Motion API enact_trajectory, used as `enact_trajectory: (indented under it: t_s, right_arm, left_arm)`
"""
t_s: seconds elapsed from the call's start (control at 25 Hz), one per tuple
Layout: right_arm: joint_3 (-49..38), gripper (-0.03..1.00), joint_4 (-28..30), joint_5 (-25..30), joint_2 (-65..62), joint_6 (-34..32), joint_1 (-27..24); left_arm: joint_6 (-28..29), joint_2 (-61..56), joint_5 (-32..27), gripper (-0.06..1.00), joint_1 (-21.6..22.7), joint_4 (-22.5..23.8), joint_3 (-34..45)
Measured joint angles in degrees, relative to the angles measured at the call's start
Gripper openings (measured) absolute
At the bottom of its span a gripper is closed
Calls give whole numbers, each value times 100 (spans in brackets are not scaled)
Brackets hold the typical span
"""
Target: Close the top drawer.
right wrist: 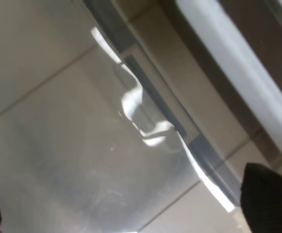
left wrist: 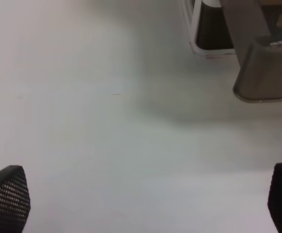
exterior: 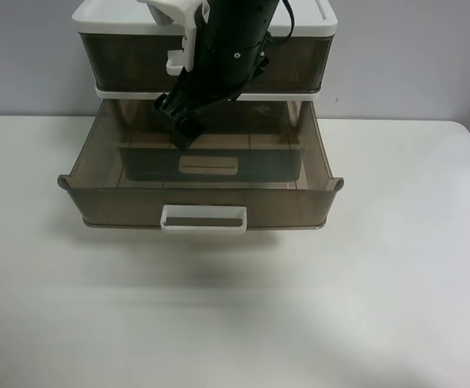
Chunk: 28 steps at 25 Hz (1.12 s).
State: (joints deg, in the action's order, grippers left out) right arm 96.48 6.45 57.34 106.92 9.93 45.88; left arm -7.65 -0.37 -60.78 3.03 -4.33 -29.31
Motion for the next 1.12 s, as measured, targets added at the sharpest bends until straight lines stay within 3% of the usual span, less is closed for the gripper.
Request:
enact_trajectory:
  t_s: [0.12,0.4,0.64,0.96,1.04,1.12]
  right_arm:
    - [0,97,-50,140,-260,120,67]
    - [0,97,-75,1150,-1857,78,500]
    - [-264,97,-49,1213,-3361,-171,507]
    - [-1894,97,238,1228,-5432,-309,502]
    - [-2456,97,254,1228,-5998,-311,294]
    - [-3087,97,224,1228,-6585,-346,-235]
  left_arm:
    - [0,0,0,99,0,0,0]
    - [0,0,0,99,0,0,0]
    - [0,0,0,99,0,0,0]
    - [0,0,0,99,0,0,0]
    - [0,0,0,99,0,0,0]
    - [0,0,0,99,0,0,0]
